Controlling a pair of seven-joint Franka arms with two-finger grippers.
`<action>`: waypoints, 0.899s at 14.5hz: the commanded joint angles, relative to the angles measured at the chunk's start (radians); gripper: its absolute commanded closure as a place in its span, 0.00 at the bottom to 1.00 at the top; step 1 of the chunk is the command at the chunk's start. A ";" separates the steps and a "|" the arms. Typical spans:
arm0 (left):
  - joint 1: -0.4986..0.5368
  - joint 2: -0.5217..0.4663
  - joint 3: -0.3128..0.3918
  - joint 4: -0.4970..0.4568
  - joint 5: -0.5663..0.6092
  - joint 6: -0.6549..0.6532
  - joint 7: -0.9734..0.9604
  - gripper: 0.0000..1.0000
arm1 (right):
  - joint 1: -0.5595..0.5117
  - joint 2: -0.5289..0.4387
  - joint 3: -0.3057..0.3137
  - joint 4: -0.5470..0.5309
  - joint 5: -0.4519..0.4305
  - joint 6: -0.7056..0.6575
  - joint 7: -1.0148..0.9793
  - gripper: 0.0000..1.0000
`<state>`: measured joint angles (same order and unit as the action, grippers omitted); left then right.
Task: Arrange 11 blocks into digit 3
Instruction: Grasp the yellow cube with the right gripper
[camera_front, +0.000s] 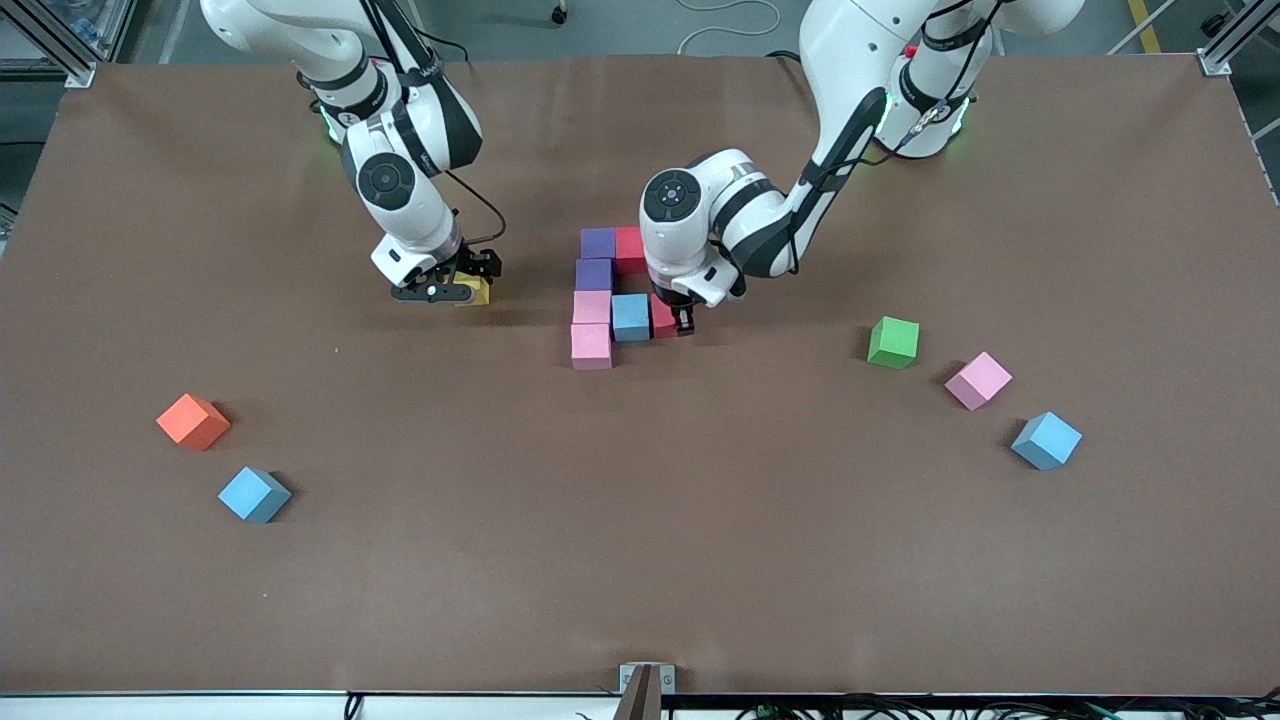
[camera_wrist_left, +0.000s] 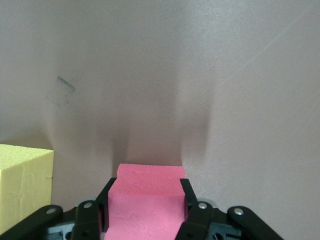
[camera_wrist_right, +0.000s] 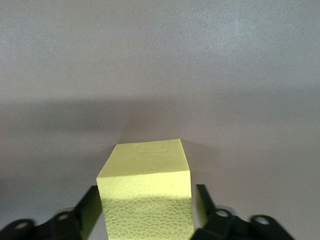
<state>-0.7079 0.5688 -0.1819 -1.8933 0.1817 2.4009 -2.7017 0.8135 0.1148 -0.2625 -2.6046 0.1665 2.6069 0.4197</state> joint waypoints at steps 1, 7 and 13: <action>-0.001 0.002 0.001 -0.003 0.021 0.018 -0.009 0.70 | 0.012 -0.038 -0.004 -0.035 0.008 0.010 -0.006 0.36; -0.001 0.006 0.001 0.000 0.022 0.030 -0.009 0.70 | 0.010 -0.035 -0.006 -0.022 0.013 0.009 -0.004 0.88; 0.001 0.010 0.001 0.000 0.022 0.029 -0.006 0.50 | -0.010 -0.020 -0.014 0.055 0.014 0.005 -0.016 0.95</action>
<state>-0.7078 0.5716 -0.1817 -1.8932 0.1817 2.4152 -2.7017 0.8137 0.1075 -0.2696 -2.5661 0.1676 2.6175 0.4200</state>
